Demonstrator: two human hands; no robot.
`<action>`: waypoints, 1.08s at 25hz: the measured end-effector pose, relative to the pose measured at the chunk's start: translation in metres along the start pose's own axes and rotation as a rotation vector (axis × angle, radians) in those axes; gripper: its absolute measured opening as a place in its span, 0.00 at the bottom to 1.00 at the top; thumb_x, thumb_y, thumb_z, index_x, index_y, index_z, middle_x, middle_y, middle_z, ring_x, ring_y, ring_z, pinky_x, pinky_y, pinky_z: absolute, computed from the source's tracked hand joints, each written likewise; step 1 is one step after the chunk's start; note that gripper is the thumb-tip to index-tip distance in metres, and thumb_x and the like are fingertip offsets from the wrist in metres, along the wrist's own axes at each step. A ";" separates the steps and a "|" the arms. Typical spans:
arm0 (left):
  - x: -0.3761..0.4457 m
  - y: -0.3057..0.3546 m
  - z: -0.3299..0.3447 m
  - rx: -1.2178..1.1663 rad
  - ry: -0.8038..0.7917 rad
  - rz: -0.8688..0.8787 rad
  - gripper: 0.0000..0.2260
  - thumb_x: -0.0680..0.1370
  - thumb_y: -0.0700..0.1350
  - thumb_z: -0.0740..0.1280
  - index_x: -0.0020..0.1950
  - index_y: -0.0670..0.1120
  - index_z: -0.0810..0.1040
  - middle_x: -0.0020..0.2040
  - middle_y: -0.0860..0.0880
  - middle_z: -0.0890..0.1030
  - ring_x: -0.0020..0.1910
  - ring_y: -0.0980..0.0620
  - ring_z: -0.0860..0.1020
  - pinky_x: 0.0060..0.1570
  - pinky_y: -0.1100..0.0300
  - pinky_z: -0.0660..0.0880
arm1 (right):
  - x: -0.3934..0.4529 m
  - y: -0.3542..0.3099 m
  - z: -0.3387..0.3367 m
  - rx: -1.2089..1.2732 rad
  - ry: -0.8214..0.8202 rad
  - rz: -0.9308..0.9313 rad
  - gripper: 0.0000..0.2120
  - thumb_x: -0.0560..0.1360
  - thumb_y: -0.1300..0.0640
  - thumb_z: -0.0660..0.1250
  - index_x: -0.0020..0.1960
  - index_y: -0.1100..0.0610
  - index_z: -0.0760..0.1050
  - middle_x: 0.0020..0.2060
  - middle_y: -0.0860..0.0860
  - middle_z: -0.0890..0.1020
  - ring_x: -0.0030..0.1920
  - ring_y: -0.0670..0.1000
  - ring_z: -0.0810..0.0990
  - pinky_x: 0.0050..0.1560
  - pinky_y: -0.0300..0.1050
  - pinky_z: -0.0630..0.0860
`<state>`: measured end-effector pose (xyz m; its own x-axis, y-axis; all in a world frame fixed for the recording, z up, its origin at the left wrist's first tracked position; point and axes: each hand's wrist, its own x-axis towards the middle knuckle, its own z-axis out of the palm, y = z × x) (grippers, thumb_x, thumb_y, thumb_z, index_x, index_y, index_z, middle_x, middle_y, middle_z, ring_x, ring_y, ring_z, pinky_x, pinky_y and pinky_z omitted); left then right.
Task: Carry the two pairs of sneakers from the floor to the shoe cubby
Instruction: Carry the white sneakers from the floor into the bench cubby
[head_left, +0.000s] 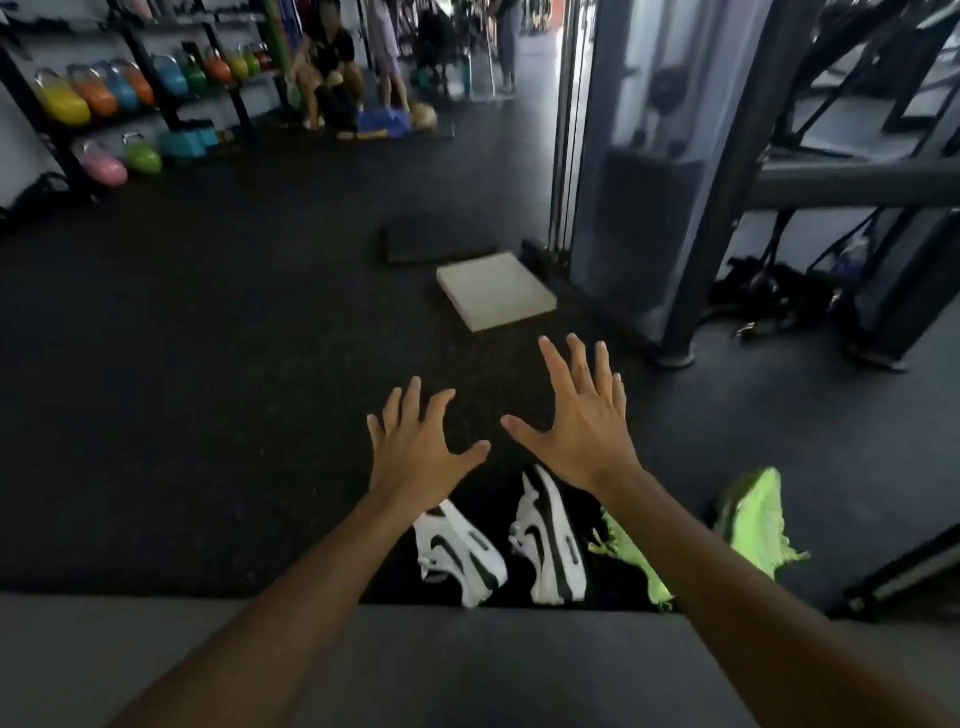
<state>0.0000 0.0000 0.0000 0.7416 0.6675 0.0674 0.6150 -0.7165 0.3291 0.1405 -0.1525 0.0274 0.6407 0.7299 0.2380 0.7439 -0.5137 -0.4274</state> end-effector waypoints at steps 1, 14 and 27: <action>-0.002 -0.007 0.024 0.036 -0.056 -0.029 0.38 0.72 0.72 0.61 0.78 0.58 0.56 0.82 0.46 0.48 0.80 0.43 0.44 0.75 0.34 0.47 | -0.006 0.006 0.024 0.006 -0.053 0.058 0.48 0.73 0.29 0.62 0.81 0.43 0.39 0.83 0.53 0.42 0.80 0.59 0.34 0.78 0.65 0.41; -0.026 -0.099 0.243 0.102 -0.398 -0.280 0.43 0.68 0.77 0.58 0.78 0.57 0.54 0.81 0.45 0.50 0.79 0.38 0.47 0.68 0.23 0.41 | -0.073 0.111 0.245 -0.273 -0.469 0.281 0.49 0.70 0.26 0.63 0.79 0.37 0.38 0.82 0.54 0.39 0.80 0.66 0.35 0.69 0.81 0.42; -0.003 -0.127 0.290 -0.585 -0.240 -0.431 0.49 0.67 0.56 0.79 0.79 0.62 0.50 0.76 0.44 0.57 0.71 0.46 0.65 0.65 0.54 0.66 | -0.050 0.141 0.306 -0.245 -0.487 0.386 0.47 0.71 0.52 0.76 0.76 0.35 0.47 0.80 0.54 0.36 0.77 0.71 0.50 0.63 0.76 0.68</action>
<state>-0.0026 0.0303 -0.3153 0.5473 0.7533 -0.3646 0.6705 -0.1340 0.7297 0.1549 -0.1237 -0.3118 0.7533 0.5640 -0.3384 0.5369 -0.8245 -0.1790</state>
